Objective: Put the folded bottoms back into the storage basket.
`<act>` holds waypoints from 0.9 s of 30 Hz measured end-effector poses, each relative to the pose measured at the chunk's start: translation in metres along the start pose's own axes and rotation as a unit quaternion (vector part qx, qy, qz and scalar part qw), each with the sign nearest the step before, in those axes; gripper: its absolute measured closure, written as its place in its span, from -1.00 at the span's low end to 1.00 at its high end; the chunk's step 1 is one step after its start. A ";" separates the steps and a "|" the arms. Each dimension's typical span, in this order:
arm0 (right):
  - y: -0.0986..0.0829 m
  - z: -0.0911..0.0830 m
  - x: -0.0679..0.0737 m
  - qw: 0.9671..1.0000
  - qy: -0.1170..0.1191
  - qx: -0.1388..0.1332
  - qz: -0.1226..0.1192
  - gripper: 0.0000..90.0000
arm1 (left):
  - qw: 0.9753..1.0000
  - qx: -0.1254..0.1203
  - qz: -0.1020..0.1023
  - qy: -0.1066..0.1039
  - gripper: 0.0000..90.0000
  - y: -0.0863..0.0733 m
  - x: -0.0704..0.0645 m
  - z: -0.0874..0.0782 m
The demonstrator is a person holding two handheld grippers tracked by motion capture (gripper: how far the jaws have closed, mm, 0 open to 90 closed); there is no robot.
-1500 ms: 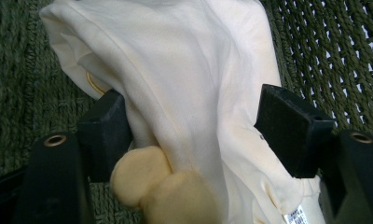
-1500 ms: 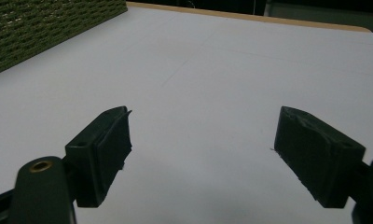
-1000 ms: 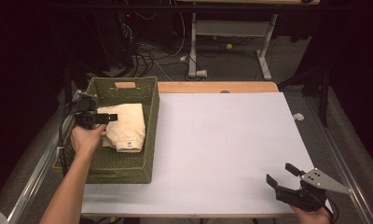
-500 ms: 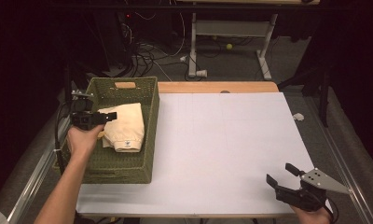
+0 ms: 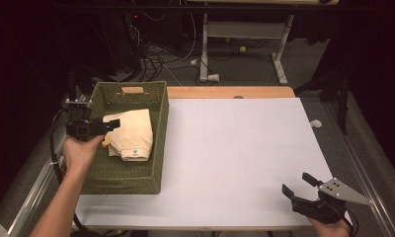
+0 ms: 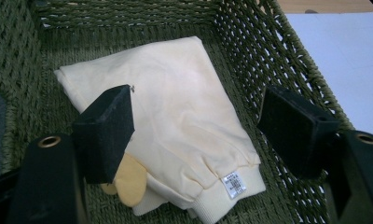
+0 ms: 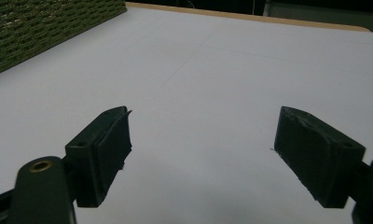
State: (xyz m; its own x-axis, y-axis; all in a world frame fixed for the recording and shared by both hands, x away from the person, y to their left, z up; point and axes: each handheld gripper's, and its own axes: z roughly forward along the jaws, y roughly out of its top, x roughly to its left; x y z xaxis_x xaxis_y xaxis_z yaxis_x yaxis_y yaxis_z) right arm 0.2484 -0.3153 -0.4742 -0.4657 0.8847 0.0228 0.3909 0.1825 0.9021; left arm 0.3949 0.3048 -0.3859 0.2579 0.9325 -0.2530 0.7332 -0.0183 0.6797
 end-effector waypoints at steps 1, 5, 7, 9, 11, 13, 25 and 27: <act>0.000 0.000 0.000 1.000 0.000 0.001 0.001 -0.57 | 1.000 -0.002 0.001 -0.002 -0.45 -0.001 -0.001 -0.001; 0.000 0.000 0.000 1.000 0.000 0.000 0.001 -0.57 | 1.000 -0.007 0.006 -0.006 -0.45 -0.002 -0.002 -0.005; 0.000 0.000 0.000 1.000 0.000 0.000 0.002 -0.57 | 1.000 -0.008 0.008 -0.006 -0.45 -0.004 -0.003 -0.006; 0.000 0.000 0.000 1.000 0.000 0.000 0.002 -0.57 | 1.000 -0.010 0.010 -0.006 -0.45 -0.005 -0.004 -0.008; 0.000 0.000 0.000 1.000 0.000 0.000 0.001 -0.57 | 1.000 -0.011 0.010 -0.006 -0.46 -0.005 -0.004 -0.009; 0.000 0.000 0.000 1.000 0.000 0.000 0.002 -0.57 | 1.000 -0.012 0.010 -0.007 -0.47 -0.006 -0.004 -0.011; 0.000 0.000 0.000 1.000 0.000 0.000 0.001 -0.57 | 0.999 -0.027 0.013 -0.014 -0.51 -0.015 -0.004 -0.023; 0.000 0.000 0.000 1.000 -0.001 0.000 0.002 -0.57 | 0.999 -0.026 0.013 -0.016 -0.51 -0.017 -0.004 -0.024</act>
State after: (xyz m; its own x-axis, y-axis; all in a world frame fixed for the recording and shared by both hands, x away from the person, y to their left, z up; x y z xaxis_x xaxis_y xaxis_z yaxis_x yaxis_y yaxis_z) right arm 0.2482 -0.3154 -0.4741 -0.4634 0.8858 0.0256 0.3925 0.1793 0.9021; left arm 0.3667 0.3103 -0.3803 0.2964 0.9201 -0.2561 0.6921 -0.0222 0.7215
